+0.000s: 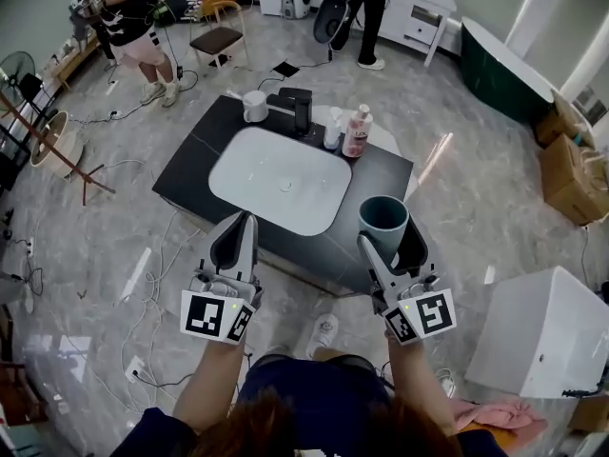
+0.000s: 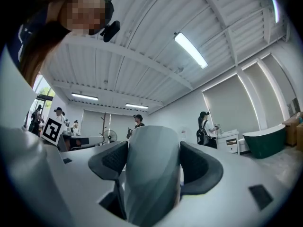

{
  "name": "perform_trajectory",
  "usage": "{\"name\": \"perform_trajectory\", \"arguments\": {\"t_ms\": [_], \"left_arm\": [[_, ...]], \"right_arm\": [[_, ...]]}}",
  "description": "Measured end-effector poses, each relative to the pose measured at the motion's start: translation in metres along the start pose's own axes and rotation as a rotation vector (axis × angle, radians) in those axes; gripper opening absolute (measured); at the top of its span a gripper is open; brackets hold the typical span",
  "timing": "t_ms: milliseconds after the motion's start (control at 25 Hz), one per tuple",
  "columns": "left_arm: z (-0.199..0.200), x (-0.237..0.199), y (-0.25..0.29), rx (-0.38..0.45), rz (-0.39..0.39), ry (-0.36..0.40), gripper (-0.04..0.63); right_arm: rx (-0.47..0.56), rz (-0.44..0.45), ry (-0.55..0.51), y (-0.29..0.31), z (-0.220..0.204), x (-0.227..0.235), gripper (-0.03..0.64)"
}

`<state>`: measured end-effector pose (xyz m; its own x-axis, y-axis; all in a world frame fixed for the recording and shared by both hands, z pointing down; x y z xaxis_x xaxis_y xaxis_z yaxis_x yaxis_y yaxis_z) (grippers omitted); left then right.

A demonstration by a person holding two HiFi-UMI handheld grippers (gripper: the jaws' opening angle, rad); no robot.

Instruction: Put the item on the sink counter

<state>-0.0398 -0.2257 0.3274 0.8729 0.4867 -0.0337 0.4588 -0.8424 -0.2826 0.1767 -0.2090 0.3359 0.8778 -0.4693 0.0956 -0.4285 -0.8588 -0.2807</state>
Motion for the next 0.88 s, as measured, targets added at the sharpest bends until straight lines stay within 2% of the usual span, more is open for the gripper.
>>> {"name": "perform_trajectory", "arguments": {"t_ms": [160,360,880], "left_arm": [[-0.014,-0.002,0.019,-0.026,0.047,0.004,0.023],[-0.038,-0.019,0.031,-0.078,0.088,0.000,0.024],[-0.086,-0.050,0.061,-0.158,0.065,-0.020,0.023]], "right_arm": [[-0.060,0.046,0.012,0.023,-0.033,0.025,0.360],[-0.149,0.062,0.023,0.046,-0.089,0.048,0.360],[-0.326,0.014,0.073,0.078,-0.229,0.081,0.360]]}}
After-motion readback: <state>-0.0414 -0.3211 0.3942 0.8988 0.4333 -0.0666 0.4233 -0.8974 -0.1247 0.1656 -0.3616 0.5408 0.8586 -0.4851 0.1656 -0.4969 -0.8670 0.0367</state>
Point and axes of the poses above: the fingertips, and each gripper's own axes: y forward along the fingers, x to its right, z out of its top, the point moved 1 cm from there along -y, backward along the fingers, and after that the axes turned 9 degrees about x, right-handed, at the moved point
